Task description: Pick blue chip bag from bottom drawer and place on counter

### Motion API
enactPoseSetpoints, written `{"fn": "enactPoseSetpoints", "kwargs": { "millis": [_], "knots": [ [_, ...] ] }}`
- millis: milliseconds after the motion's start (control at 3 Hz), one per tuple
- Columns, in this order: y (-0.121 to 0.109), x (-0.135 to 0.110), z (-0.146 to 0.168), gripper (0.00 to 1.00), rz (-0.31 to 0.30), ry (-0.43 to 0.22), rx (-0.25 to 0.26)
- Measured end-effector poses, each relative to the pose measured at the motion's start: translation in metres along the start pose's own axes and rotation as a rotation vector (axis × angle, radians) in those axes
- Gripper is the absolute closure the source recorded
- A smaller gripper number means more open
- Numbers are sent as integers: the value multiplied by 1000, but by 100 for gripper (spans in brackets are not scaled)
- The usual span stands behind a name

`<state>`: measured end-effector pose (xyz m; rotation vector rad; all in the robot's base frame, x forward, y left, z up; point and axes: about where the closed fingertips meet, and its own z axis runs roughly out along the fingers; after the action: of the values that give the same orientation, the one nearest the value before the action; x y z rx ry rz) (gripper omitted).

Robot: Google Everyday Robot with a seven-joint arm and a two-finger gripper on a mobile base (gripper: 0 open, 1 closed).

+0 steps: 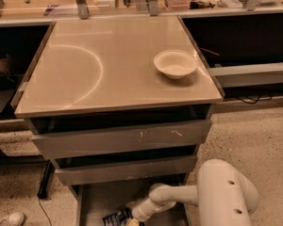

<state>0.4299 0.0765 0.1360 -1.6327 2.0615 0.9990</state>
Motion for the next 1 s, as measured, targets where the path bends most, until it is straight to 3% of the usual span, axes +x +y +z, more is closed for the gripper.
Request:
{"fn": "enactPoseSetpoints", "kwargs": {
  "millis": [1000],
  "knots": [
    [0,0,0,88,0,0,0]
  ]
}}
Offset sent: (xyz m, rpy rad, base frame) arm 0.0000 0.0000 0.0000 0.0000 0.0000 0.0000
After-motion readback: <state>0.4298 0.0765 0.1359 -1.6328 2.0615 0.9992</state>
